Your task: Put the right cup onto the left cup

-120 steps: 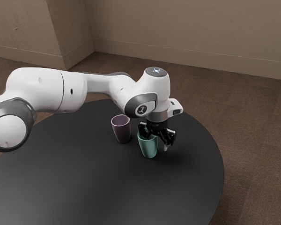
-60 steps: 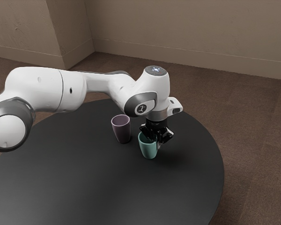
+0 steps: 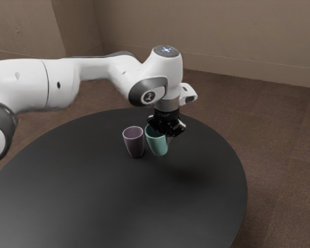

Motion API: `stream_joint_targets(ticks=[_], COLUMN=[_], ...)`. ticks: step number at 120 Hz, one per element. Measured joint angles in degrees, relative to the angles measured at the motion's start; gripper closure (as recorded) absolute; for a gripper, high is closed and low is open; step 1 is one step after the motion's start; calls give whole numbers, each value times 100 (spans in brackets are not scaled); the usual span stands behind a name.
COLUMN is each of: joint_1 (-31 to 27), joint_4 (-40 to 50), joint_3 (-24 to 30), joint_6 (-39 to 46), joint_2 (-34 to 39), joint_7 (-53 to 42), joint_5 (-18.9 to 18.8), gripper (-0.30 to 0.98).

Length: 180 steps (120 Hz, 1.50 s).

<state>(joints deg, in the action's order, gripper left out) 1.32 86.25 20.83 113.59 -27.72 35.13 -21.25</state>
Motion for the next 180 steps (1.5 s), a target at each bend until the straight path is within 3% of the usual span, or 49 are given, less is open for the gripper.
stream_joint_targets(ticks=[47,141,180], joint_1=[-20,-79,-90], joint_4=[-57,-677,-790], joint_3=[-526,-921,-1112], joint_6=[-577,-660,-632], joint_2=[406,-12,-100], joint_7=[-186,-1132,-1508], joint_5=[3,10,315], gripper=[78,78,78])
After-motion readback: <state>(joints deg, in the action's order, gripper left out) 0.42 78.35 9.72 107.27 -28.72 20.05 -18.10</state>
